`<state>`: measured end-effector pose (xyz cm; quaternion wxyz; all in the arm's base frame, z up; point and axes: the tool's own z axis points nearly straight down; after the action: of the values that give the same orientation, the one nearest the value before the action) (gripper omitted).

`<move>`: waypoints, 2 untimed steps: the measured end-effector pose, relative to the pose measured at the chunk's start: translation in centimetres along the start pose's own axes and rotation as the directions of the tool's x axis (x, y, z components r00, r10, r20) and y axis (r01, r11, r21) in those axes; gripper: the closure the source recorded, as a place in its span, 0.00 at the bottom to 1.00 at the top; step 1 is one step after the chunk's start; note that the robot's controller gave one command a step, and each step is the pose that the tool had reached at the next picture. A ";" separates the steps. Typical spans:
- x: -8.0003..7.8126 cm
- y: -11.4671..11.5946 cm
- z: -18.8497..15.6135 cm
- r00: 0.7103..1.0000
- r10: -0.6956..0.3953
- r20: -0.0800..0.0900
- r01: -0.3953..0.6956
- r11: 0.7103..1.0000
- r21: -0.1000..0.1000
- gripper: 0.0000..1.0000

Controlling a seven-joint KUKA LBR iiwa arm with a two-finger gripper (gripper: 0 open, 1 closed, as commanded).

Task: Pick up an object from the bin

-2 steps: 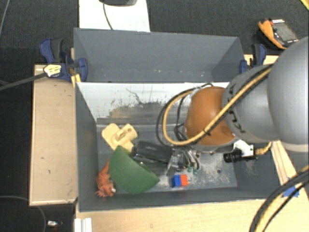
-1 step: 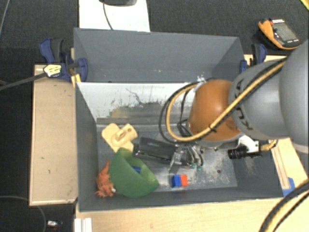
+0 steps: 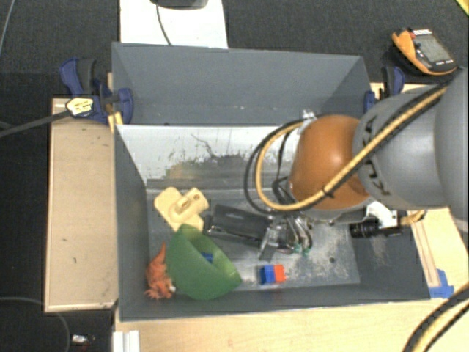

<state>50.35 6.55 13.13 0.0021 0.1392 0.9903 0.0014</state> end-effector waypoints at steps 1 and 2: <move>0.0 0.0 -0.4 1.000 0.000 0.001 0.000 1.000 0.000 1.00; 0.1 -0.1 -0.9 1.000 0.001 -0.001 -0.001 1.000 0.001 1.00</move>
Offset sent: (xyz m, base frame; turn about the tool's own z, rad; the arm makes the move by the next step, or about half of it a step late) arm -0.0002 -0.0002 0.0151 0.0001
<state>50.24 6.49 13.99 0.0014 0.1396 0.9902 0.0010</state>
